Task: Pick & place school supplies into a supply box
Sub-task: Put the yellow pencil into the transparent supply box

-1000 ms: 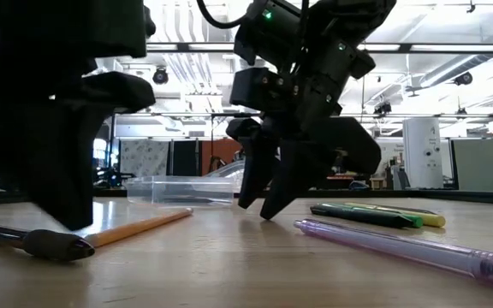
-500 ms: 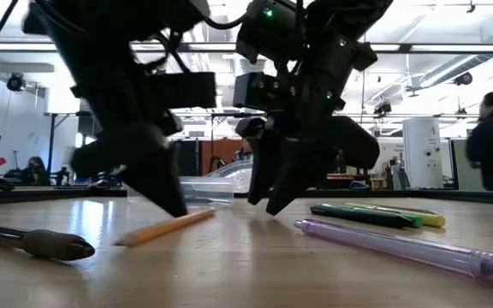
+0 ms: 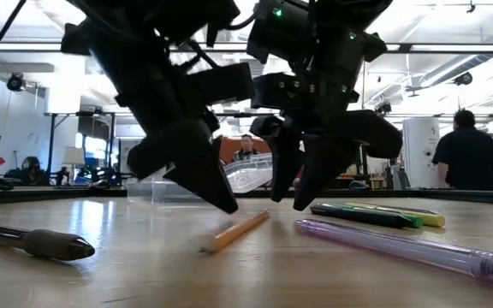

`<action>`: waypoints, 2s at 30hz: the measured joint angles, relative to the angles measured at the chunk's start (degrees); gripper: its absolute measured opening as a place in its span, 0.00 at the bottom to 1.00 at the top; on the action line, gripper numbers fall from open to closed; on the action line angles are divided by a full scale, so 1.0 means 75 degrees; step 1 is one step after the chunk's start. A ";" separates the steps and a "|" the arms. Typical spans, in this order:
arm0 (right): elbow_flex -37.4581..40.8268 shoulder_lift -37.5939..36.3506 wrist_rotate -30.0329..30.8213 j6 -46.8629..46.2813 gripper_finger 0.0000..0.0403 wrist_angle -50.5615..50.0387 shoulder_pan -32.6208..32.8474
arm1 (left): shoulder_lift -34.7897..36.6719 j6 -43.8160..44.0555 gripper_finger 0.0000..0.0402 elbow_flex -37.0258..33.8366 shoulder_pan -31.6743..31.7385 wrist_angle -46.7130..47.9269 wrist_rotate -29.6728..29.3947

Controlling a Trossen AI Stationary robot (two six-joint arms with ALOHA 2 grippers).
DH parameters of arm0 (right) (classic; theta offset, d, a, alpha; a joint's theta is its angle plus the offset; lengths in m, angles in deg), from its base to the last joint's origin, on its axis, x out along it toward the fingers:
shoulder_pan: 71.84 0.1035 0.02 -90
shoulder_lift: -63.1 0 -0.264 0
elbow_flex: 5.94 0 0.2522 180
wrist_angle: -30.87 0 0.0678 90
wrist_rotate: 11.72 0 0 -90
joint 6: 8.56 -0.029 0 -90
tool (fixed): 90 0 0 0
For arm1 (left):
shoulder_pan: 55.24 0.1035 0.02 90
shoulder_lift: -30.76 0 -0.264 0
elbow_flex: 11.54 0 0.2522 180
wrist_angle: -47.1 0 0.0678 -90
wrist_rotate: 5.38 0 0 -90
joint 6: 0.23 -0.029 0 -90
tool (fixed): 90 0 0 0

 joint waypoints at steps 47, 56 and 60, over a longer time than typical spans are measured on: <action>-0.0272 0.0680 -0.0988 -0.1167 0.17 0.0370 -0.0025 | -0.0356 0.5376 0.00 0.2693 -0.2327 0.4445 -0.0531; -0.0382 0.0682 -0.0974 -0.1191 0.24 0.0335 -0.0028 | -0.0339 0.7708 0.00 0.2438 -0.2215 0.4401 0.1033; -0.0384 0.0682 -0.0971 -0.1231 0.26 0.0347 -0.0028 | -0.0341 0.5755 0.00 0.2254 -0.2587 0.3039 0.0414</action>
